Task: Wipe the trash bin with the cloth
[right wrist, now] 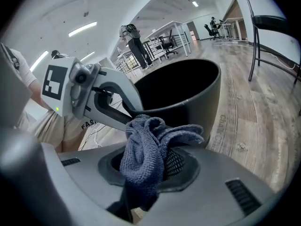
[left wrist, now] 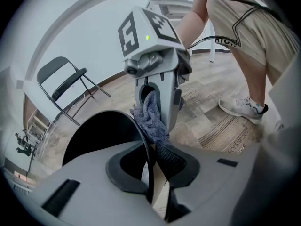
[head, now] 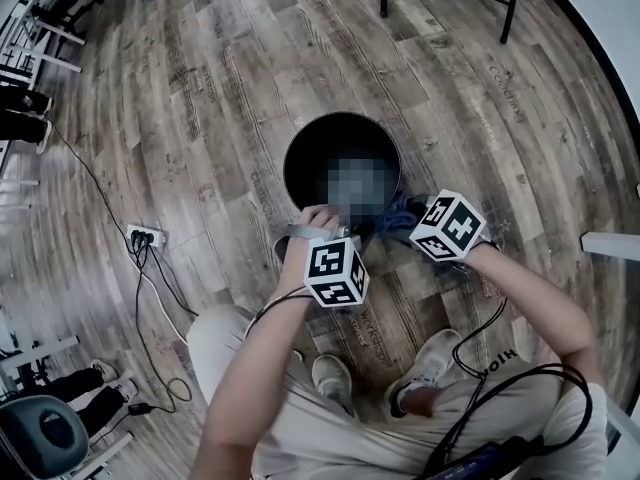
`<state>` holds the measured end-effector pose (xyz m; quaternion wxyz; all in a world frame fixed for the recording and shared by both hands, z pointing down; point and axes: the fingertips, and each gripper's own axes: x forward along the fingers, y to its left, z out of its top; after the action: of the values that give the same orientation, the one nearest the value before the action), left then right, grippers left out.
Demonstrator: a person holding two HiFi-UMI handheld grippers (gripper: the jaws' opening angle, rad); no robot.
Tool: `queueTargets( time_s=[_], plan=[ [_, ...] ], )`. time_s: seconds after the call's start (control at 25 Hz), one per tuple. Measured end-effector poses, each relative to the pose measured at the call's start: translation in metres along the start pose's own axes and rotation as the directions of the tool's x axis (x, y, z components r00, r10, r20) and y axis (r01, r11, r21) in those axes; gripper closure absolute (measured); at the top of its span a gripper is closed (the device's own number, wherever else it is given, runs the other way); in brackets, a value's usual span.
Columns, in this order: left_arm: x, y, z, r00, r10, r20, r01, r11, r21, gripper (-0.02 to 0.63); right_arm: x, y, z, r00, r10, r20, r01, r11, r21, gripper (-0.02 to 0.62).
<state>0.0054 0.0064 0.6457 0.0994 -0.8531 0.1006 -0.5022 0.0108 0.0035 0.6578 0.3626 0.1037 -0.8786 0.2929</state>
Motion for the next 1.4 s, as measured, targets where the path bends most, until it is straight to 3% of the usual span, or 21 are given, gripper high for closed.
queueTargets(
  time_s=[0.64,0.88,1.12,1.4],
  plan=[
    [-0.002,0.001,0.0,0.999,0.034,0.03,-0.035,0.999,0.035,0.538,0.103,-0.057,-0.083,0.98,-0.036,-0.193,0.044,0.998,0.04,0.485],
    [-0.002,0.002,-0.002,0.999,0.041,0.032,-0.043,0.998,0.041,0.535,0.132,-0.08,-0.109,0.964,-0.088,-0.253,0.101,0.994,0.038,0.485],
    [-0.001,-0.001,0.0,0.998,0.046,0.039,-0.049,0.996,0.075,0.535,0.112,-0.071,-0.113,0.971,-0.058,-0.233,0.066,0.997,0.027,0.485],
    [-0.004,-0.009,-0.002,0.999,-0.011,0.049,0.004,0.991,0.135,0.535,0.059,-0.035,-0.094,0.984,-0.028,-0.178,0.008,0.994,-0.11,0.485]
  ],
)
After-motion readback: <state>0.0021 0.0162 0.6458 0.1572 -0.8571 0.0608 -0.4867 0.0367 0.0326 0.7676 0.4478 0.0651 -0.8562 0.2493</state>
